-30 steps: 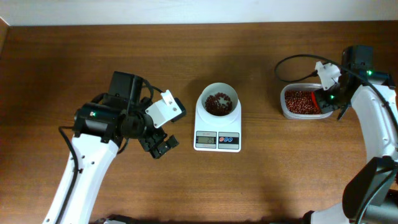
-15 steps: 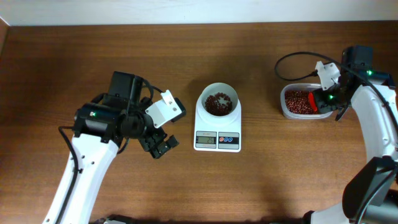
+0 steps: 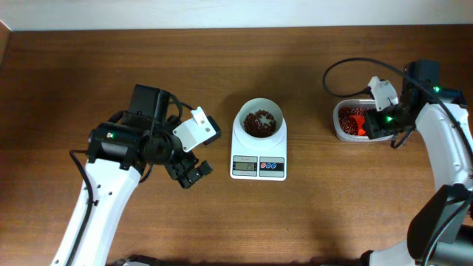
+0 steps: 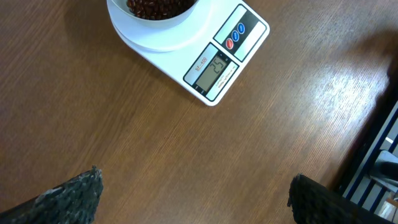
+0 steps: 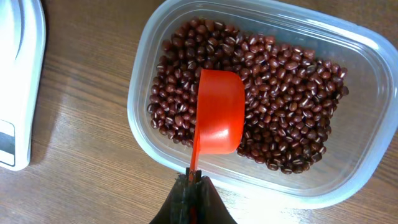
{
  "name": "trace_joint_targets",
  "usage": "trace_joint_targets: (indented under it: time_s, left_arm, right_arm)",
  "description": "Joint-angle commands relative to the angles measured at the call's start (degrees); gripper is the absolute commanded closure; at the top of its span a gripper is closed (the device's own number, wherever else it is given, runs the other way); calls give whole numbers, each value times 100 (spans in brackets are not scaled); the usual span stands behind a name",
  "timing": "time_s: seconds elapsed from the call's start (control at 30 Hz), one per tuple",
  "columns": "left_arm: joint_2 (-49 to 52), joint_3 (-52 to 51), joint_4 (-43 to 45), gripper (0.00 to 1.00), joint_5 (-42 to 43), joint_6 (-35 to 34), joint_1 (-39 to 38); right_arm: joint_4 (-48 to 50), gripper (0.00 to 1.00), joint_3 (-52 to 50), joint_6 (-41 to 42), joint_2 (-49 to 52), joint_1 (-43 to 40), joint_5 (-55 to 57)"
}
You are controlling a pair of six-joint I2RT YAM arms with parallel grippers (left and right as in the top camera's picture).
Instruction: Scoop and weigh 50g on scale
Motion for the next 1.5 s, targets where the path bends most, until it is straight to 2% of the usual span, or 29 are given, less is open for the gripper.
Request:
trace_joint_targets:
  time_s: [0.0, 0.1, 0.17, 0.33, 0.63, 1.13, 1.23, 1.47]
  left_arm:
    - [-96, -20, 11, 1, 83, 50, 24]
    - [-96, -20, 11, 1, 83, 50, 24]
    - [-96, -20, 11, 1, 83, 50, 24]
    - [-96, -20, 11, 1, 83, 50, 24]
    - [-96, -20, 9, 1, 83, 50, 24]
    - [-96, -20, 11, 1, 83, 50, 24]
    - [-96, -20, 9, 1, 83, 50, 24]
    - [-96, -20, 11, 1, 83, 50, 24]
  right_arm:
    - [-17, 96, -57, 306, 7, -293, -597]
    - [-24, 96, -57, 356, 7, -664, -1364]
    - [-35, 96, -57, 691, 7, -1058, -1620]
    - [-46, 96, -57, 691, 7, -1622, -2326]
    - [-68, 96, -57, 686, 7, -2011, -3370]
    - [-66, 96, -57, 688, 7, -1910, -5003]
    - [-61, 96, -57, 688, 7, -1692, -5003]
    - [-37, 96, -57, 691, 7, -608, -5003]
